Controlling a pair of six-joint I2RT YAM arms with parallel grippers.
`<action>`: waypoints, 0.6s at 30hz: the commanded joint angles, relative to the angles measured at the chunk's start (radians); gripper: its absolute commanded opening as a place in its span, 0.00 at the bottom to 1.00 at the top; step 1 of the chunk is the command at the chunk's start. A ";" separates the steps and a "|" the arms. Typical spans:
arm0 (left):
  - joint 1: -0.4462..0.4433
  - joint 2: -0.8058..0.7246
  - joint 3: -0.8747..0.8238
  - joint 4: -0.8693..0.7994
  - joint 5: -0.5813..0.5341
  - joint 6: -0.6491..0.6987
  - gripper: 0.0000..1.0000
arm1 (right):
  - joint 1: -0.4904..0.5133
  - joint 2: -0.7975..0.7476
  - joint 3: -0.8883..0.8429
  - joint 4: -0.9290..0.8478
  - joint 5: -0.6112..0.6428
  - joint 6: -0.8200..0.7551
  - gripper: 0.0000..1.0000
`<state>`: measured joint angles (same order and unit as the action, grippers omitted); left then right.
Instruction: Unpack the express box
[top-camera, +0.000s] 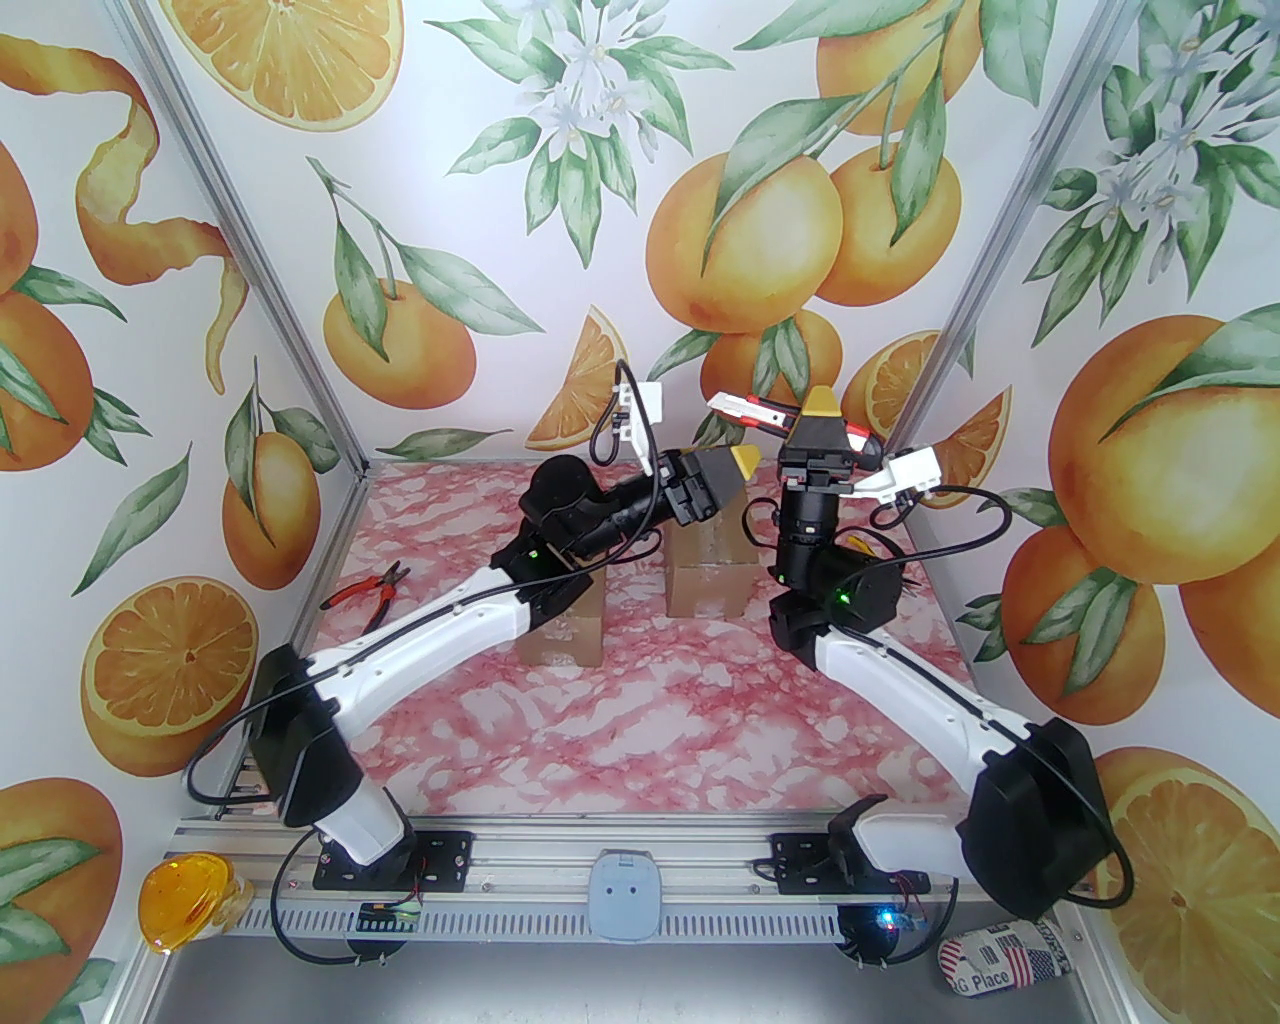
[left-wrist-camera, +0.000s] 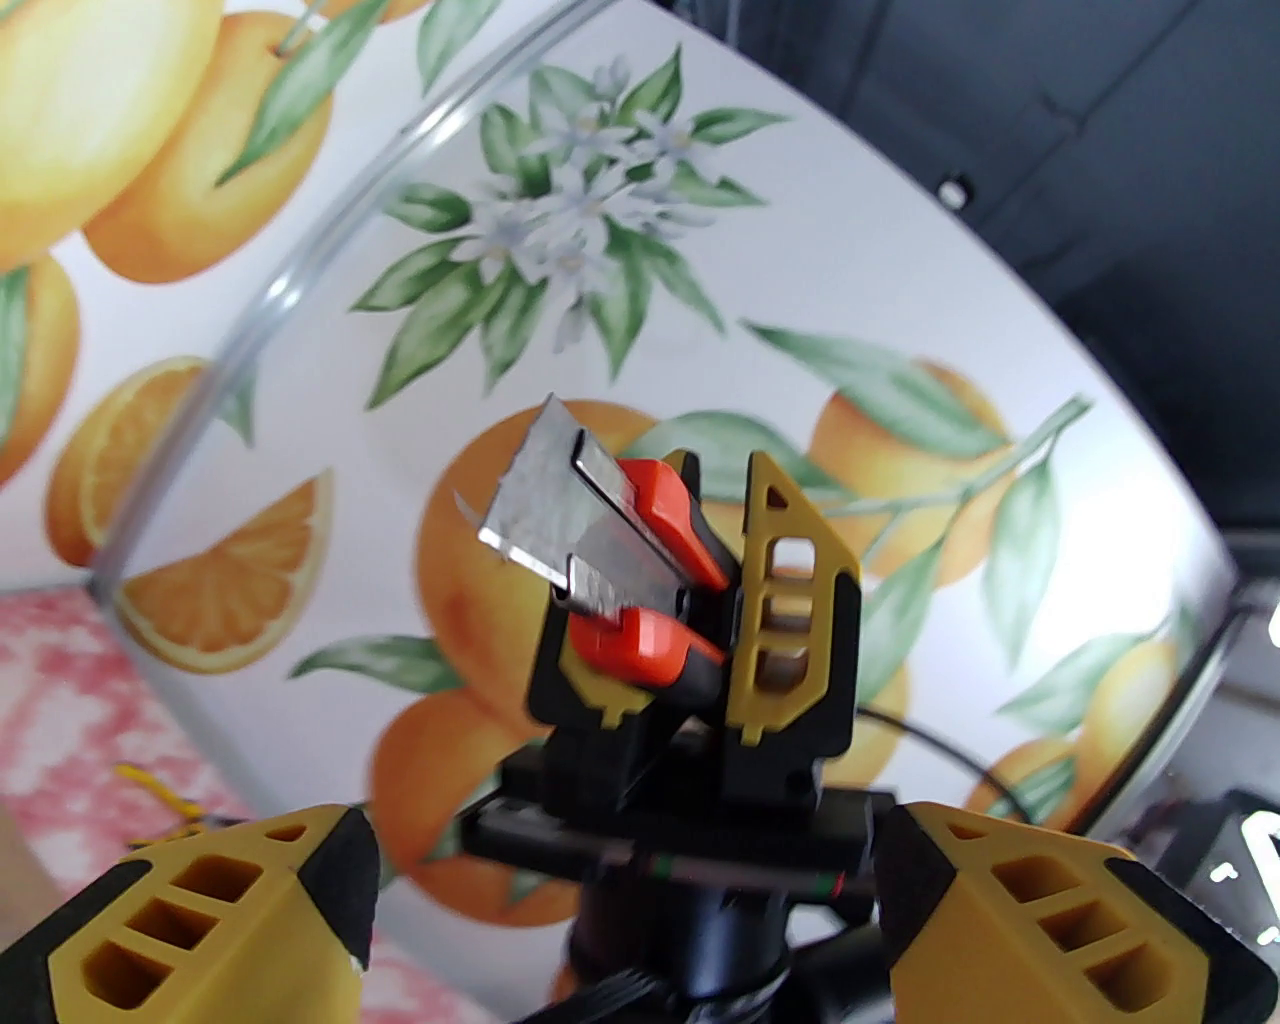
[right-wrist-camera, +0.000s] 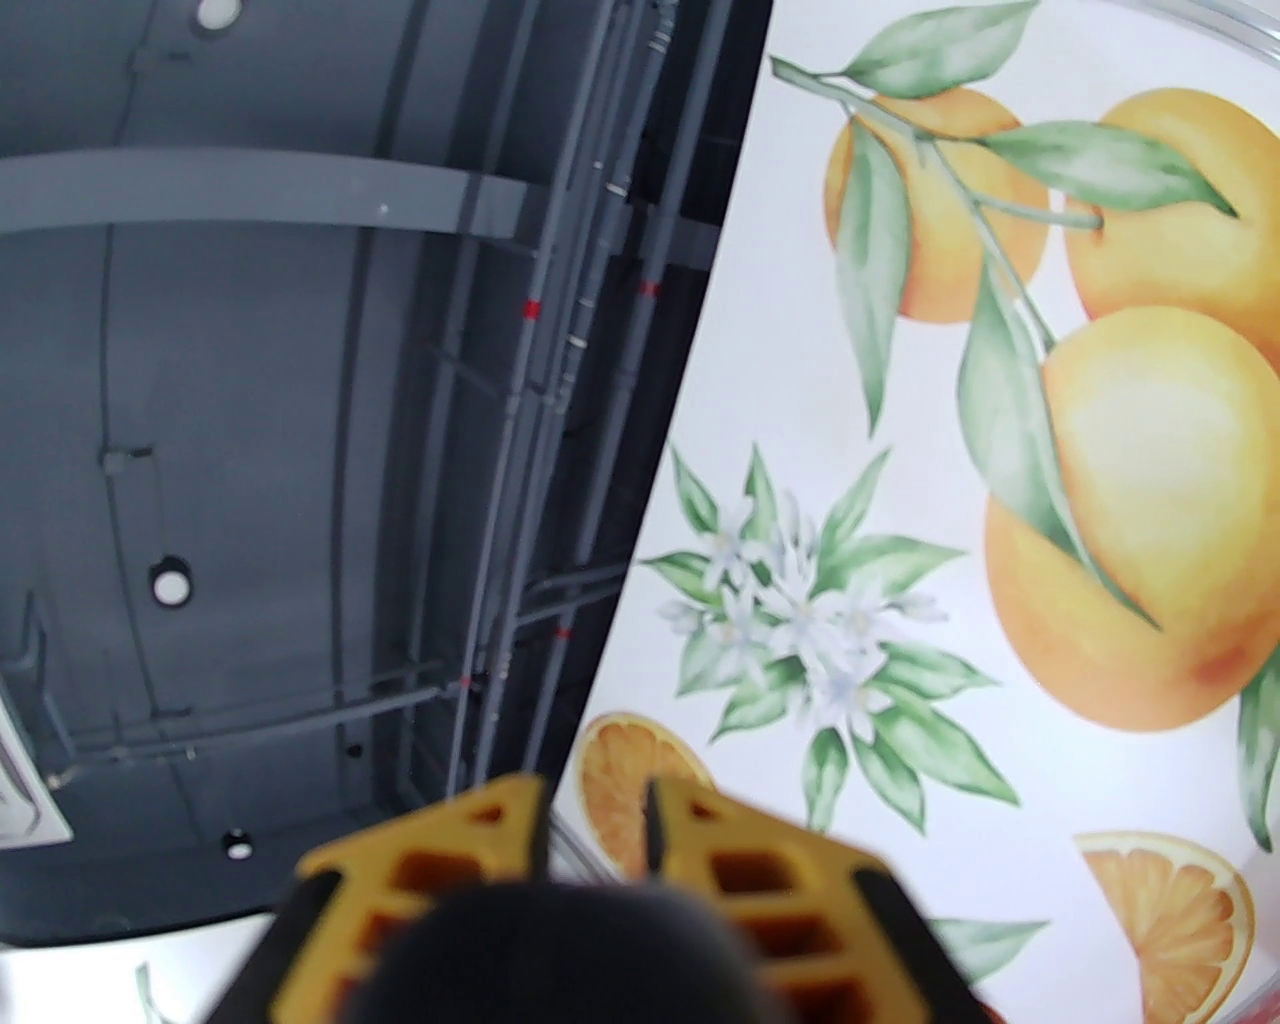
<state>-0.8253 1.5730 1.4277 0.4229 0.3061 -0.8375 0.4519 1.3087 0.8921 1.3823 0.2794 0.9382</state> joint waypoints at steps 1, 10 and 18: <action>0.047 -0.131 -0.071 -0.168 -0.064 0.126 1.00 | -0.023 -0.069 -0.042 -0.044 -0.011 -0.053 0.07; 0.278 -0.346 -0.100 -0.784 -0.110 0.355 1.00 | -0.024 -0.176 0.001 -0.488 -0.040 -0.306 0.04; 0.621 -0.193 -0.012 -0.988 0.089 0.497 1.00 | 0.072 -0.181 0.033 -0.710 0.007 -0.448 0.03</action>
<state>-0.2501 1.3037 1.3468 -0.4221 0.3103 -0.4515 0.4938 1.1328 0.8818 0.7940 0.2737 0.5728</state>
